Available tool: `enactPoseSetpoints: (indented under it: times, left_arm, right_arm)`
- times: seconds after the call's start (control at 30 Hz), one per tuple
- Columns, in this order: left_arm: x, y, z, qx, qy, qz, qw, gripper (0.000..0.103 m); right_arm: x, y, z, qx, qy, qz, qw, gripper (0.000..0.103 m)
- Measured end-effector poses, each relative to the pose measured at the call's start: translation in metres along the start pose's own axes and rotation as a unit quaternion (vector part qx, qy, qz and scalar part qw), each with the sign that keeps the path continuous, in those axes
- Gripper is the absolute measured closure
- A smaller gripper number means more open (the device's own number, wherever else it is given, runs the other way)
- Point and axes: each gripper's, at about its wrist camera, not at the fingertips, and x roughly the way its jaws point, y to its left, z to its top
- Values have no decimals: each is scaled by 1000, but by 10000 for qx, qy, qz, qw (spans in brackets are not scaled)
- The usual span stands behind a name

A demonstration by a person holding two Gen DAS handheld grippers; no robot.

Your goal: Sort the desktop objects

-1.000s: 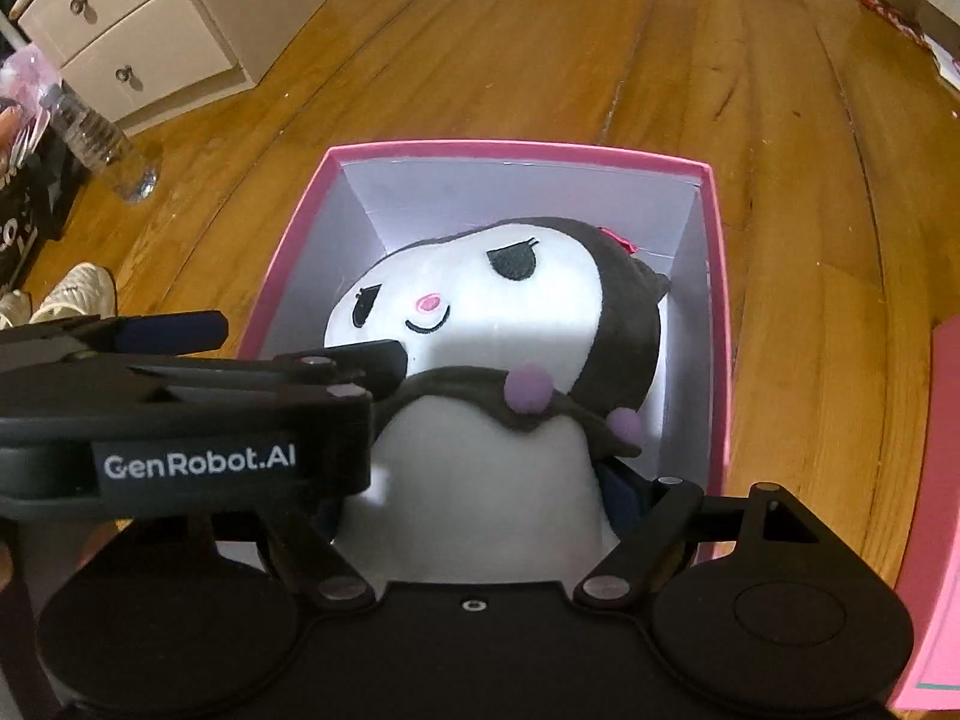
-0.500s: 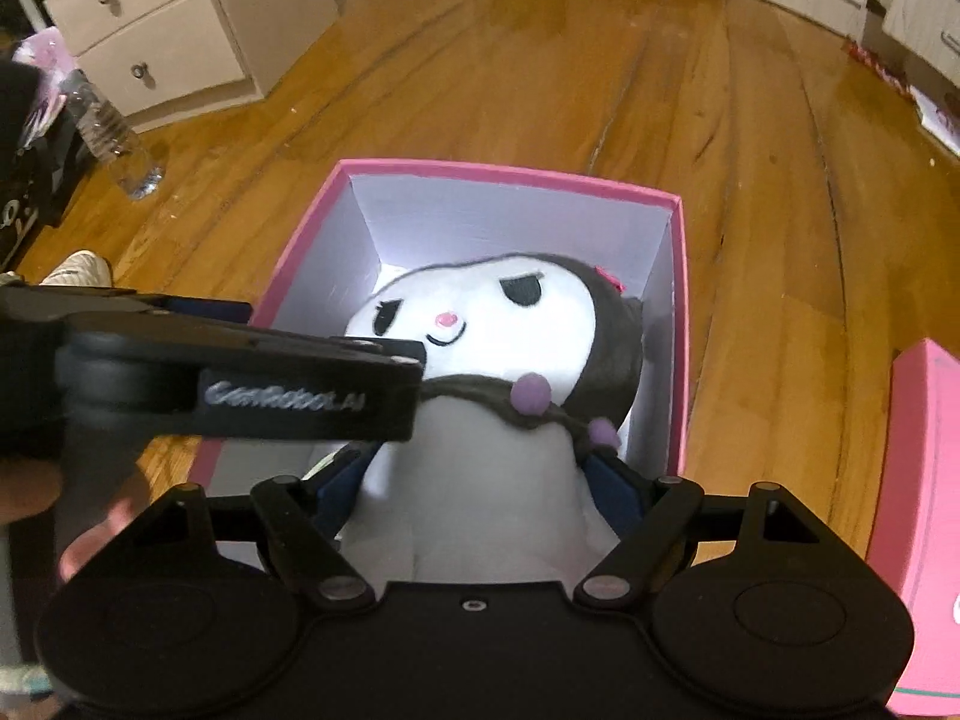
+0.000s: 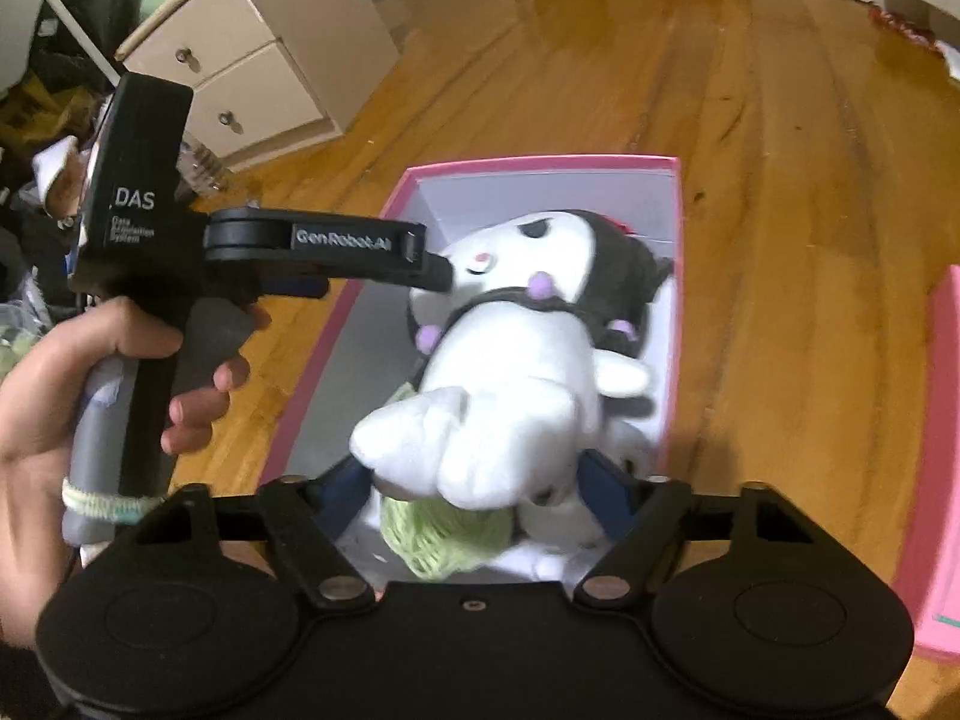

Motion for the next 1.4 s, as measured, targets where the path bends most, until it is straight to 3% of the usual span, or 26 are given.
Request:
enactPoseSetpoints:
  times: [0.13,0.3,0.43,0.7,0.97,1.27,1.4]
  left_arm:
    - [-1,0,0,45,-20,108,9999,0]
    - [-5,3,2,0,-116,93,9999,0]
    - [-4,3,0,16,-82,42,10000,0]
    - [-1,2,-2,48,-13,-59,10000,0]
    - [0,2,-2,13,0,-81,10000,0]
    - [1,9,-1,-132,-4,-62,9999,0]
    - [2,10,-1,-139,2,-71,9999,0]
  right_arm:
    - [13,6,6,-102,-29,123,9999,48]
    - [28,6,12,-162,99,468,9987,48]
    - [41,8,5,-461,128,372,9982,47]
    - [34,25,-4,-1561,463,-272,9863,41]
    - [26,7,2,-1844,472,-982,9768,43]
    - [58,9,10,-2464,989,-1218,9564,43]
    - [74,6,15,-2457,1163,-1103,9560,39]
